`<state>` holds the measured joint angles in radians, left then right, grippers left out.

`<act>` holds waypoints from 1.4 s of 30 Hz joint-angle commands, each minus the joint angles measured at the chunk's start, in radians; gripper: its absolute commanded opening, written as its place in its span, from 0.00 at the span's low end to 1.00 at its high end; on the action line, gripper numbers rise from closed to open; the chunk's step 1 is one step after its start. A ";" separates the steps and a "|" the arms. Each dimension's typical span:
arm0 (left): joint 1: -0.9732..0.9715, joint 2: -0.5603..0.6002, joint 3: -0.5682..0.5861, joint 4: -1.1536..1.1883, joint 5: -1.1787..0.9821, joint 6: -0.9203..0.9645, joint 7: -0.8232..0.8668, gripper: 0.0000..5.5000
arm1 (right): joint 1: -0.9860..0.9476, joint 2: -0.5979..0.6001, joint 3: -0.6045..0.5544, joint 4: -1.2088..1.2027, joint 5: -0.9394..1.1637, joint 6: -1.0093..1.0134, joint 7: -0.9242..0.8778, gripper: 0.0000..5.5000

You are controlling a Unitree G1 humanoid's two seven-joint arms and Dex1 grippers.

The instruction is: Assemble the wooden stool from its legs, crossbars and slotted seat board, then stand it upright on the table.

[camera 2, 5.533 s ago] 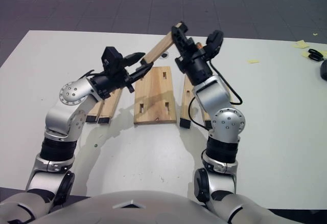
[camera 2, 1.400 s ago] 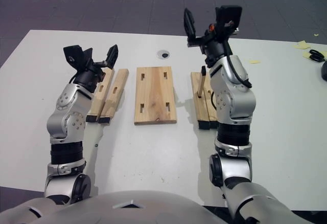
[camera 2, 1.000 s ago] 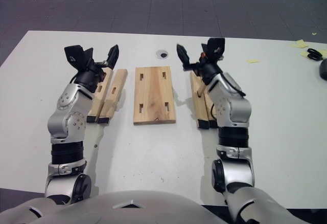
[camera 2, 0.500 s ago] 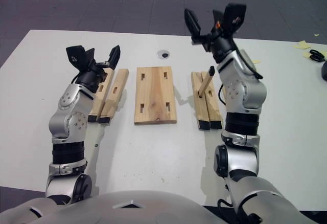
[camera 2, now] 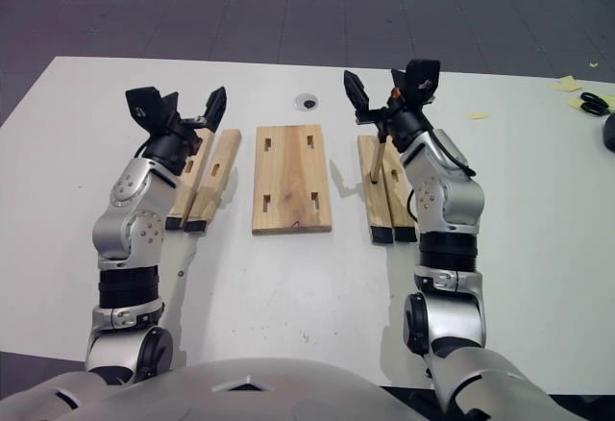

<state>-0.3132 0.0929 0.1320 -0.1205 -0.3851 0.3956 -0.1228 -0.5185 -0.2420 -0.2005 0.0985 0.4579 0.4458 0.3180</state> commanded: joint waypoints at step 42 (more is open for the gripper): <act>0.009 -0.012 -0.003 -0.017 0.005 0.003 0.008 0.98 | 0.042 0.023 0.032 -0.055 0.067 0.079 -0.018 0.98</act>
<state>-0.3079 0.0869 0.1295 -0.1317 -0.3854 0.3938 -0.1207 -0.5829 -0.2160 -0.2075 -0.0240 0.5776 0.5095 0.2979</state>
